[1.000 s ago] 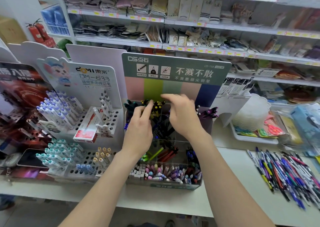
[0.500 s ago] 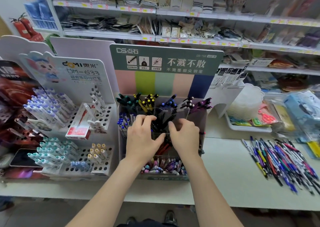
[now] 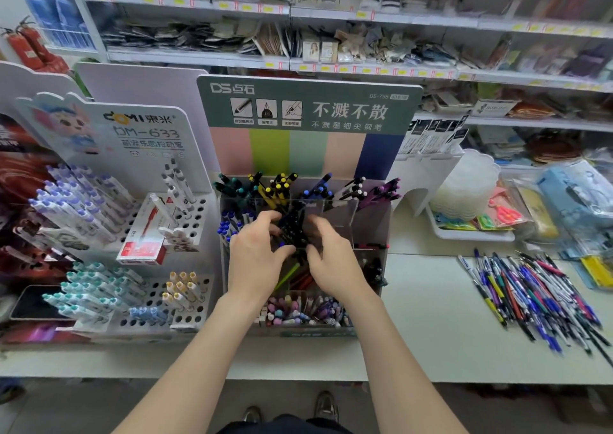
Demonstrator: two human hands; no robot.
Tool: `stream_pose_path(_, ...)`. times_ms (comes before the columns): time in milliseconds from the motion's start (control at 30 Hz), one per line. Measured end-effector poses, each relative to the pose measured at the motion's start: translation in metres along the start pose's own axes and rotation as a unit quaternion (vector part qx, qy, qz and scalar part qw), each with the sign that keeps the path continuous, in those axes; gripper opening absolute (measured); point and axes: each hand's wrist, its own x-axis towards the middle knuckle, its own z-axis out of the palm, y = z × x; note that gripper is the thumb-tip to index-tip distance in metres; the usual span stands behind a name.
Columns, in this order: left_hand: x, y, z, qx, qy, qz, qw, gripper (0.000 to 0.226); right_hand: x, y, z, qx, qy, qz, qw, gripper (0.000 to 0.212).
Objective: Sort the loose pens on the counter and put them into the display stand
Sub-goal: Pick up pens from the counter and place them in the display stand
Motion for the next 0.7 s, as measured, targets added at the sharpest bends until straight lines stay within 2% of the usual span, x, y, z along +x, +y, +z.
stream_pose_path(100,-0.008,-0.002,0.000,-0.004,0.033,0.019,0.999,0.057,-0.001,0.003,0.003,-0.040,0.047,-0.044,0.997,0.042)
stream_pose_path(267,-0.020,-0.003,0.000,0.010,0.083,0.053,0.995,0.048,-0.012,0.001,0.001,-0.043,0.100,-0.038,0.993,0.039)
stream_pose_path(367,-0.029,-0.001,0.003,0.019,0.113,0.066,0.991,0.039,-0.018,0.004,0.000,-0.029,0.164,-0.033,0.985,0.025)
stream_pose_path(633,-0.039,0.003,0.008,-0.043,0.063,0.062,0.995,0.024,-0.025,0.002,0.000,-0.014,0.170,-0.057,0.984,0.028)
stream_pose_path(700,-0.038,0.006,0.007,-0.056,0.053,0.053,0.996,0.023,-0.029,-0.002,0.001,0.005,0.193,-0.060,0.979,0.027)
